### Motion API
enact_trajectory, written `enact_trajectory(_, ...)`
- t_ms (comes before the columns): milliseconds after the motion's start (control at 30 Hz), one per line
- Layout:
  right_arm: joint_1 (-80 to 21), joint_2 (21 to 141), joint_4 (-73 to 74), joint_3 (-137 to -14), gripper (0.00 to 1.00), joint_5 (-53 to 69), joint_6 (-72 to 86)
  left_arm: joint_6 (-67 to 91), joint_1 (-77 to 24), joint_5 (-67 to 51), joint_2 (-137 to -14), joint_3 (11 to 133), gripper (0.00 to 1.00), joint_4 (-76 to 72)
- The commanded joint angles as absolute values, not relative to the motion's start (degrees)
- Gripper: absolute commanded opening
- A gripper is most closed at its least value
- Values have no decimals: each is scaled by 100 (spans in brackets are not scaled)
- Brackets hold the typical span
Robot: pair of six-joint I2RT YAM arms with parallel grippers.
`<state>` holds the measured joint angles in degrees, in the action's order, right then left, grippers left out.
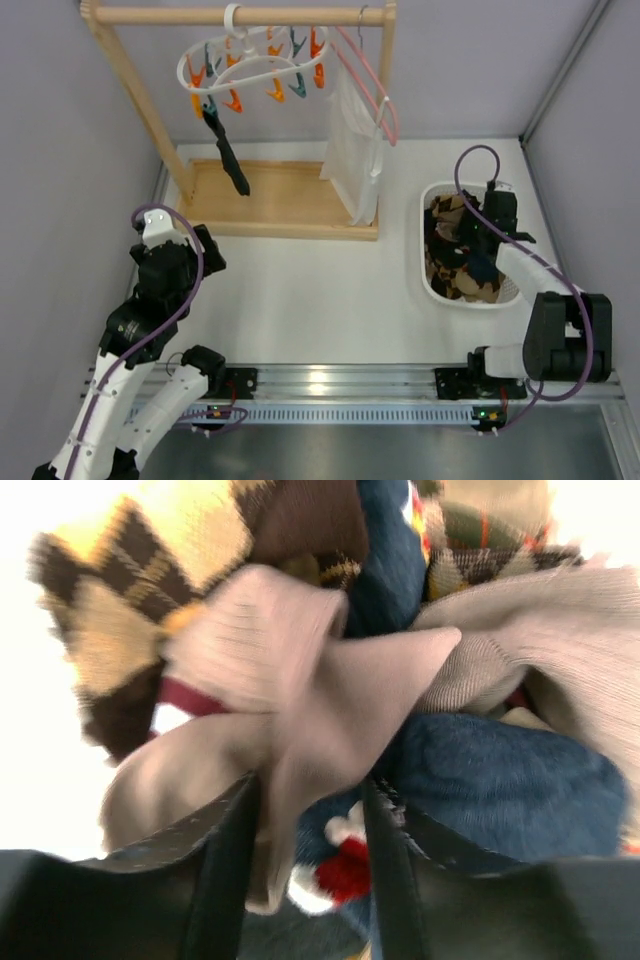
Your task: Remove the socks clipped to the hanger
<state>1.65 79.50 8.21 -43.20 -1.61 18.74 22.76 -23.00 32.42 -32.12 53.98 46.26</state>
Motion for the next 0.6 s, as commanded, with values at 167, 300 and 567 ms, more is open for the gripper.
enact_trajectory(167,202,6357,1625,-5009,66,-508,1863,2522,-2285,3436,-3199,5414,98,4394)
enact_trajectory(300,193,5627,1951,-5019,82,-406,1854,2724,-2285,3726,-3147,5397,98,4395)
enact_trajectory(567,-1156,3903,-1421,-3270,97,2203,3665,3111,-2250,4122,-2629,5221,98,4386)
